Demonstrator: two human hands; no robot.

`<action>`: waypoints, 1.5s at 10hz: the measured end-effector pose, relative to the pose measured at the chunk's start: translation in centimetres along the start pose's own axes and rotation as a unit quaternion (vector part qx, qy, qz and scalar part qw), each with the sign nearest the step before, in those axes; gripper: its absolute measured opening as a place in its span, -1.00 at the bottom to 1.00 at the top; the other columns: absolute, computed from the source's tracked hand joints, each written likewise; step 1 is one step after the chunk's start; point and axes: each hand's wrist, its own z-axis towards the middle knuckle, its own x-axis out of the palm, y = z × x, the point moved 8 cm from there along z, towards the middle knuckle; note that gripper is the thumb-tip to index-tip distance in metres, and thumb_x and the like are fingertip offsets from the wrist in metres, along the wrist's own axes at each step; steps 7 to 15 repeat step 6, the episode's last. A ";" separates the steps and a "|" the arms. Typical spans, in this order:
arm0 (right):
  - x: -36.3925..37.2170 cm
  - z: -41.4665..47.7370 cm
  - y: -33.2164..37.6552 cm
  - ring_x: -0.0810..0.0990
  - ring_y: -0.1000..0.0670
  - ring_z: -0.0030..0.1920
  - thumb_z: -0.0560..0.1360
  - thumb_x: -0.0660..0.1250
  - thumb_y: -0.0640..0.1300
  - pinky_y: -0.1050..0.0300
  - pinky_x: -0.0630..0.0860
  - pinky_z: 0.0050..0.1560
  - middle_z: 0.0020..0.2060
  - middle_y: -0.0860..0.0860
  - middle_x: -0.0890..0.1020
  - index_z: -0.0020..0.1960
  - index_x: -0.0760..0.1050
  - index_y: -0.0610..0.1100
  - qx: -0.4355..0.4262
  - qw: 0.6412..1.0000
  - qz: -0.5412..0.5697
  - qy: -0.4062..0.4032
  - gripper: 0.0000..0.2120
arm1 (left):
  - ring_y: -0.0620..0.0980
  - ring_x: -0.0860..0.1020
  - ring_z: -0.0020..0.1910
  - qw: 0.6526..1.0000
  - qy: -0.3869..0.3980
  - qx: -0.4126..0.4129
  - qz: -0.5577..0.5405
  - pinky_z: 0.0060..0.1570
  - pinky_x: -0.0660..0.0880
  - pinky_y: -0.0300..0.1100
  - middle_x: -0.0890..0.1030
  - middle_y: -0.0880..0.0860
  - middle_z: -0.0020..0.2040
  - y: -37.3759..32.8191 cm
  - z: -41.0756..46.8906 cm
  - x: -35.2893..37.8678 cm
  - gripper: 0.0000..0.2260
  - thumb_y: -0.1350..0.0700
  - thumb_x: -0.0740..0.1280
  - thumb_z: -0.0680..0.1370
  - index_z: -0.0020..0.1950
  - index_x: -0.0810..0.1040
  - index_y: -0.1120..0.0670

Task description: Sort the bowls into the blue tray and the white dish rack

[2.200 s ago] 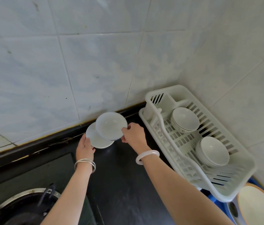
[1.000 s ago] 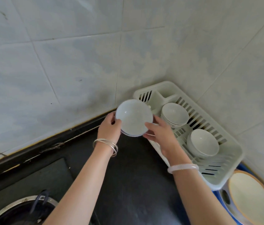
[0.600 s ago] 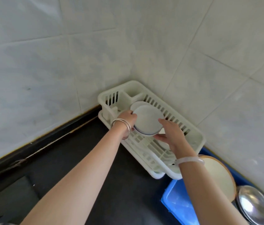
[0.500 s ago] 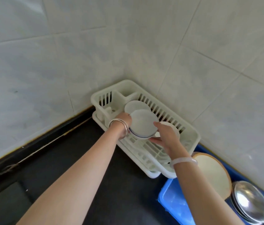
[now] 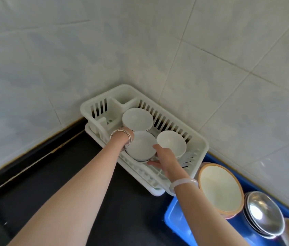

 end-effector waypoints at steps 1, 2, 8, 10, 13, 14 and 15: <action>0.1 0.0 -0.1 0.61 -0.06 -0.29 0.54 0.28 -0.09 -0.09 0.63 0.02 -0.13 -0.06 0.48 0.10 0.29 -0.15 0.009 1.000 -0.005 0.008 -0.76 | 0.08 0.43 -0.03 0.999 0.015 -0.005 0.028 0.19 0.43 -0.01 0.45 0.23 -0.01 -0.1 0.5 0.2 -0.80 0.25 0.01 0.58 0.02 0.41 0.22; 0.2 -0.6 -0.1 0.66 -0.14 -0.12 0.54 0.27 -0.08 -0.09 0.62 0.05 -0.18 -0.05 0.51 0.08 0.30 -0.15 0.018 1.000 -0.022 0.007 -0.78 | 0.22 0.47 0.23 0.999 0.014 0.001 0.031 0.27 0.38 0.05 0.49 0.32 0.23 -0.2 0.6 0.2 -0.68 0.24 0.01 0.58 0.24 0.42 0.31; -0.9 -6.0 1.8 0.56 -0.11 0.15 0.60 0.12 -0.05 -0.09 0.47 0.22 0.21 -0.09 0.56 0.22 0.44 -0.07 -0.088 0.992 -0.095 0.006 -0.75 | 0.24 0.47 0.17 0.988 -0.095 0.053 -0.108 0.14 0.40 -0.01 0.51 0.28 0.20 -0.1 -2.2 -0.6 -0.70 0.24 0.05 0.57 0.20 0.46 0.28; -0.9 -6.0 1.8 0.56 -0.11 0.15 0.60 0.12 -0.05 -0.09 0.47 0.22 0.21 -0.09 0.56 0.22 0.44 -0.07 -0.088 0.992 -0.095 0.006 -0.75 | 0.24 0.47 0.17 0.988 -0.095 0.053 -0.108 0.14 0.40 -0.01 0.51 0.28 0.20 -0.1 -2.2 -0.6 -0.70 0.24 0.05 0.57 0.20 0.46 0.28; -0.9 -6.0 1.8 0.56 -0.11 0.15 0.60 0.12 -0.05 -0.09 0.47 0.22 0.21 -0.09 0.56 0.22 0.44 -0.07 -0.088 0.992 -0.095 0.006 -0.75 | 0.24 0.47 0.17 0.988 -0.095 0.053 -0.108 0.14 0.40 -0.01 0.51 0.28 0.20 -0.1 -2.2 -0.6 -0.70 0.24 0.05 0.57 0.20 0.46 0.28; -0.9 -6.0 1.8 0.56 -0.11 0.15 0.60 0.12 -0.05 -0.09 0.47 0.22 0.21 -0.09 0.56 0.22 0.44 -0.07 -0.088 0.992 -0.095 0.006 -0.75 | 0.24 0.47 0.17 0.988 -0.095 0.053 -0.108 0.14 0.40 -0.01 0.51 0.28 0.20 -0.1 -2.2 -0.6 -0.70 0.24 0.05 0.57 0.20 0.46 0.28; -0.9 -6.0 1.8 0.56 -0.11 0.15 0.60 0.12 -0.05 -0.09 0.47 0.22 0.21 -0.09 0.56 0.22 0.44 -0.07 -0.088 0.992 -0.095 0.006 -0.75 | 0.24 0.47 0.17 0.988 -0.095 0.053 -0.108 0.14 0.40 -0.01 0.51 0.28 0.20 -0.1 -2.2 -0.6 -0.70 0.24 0.05 0.57 0.20 0.46 0.28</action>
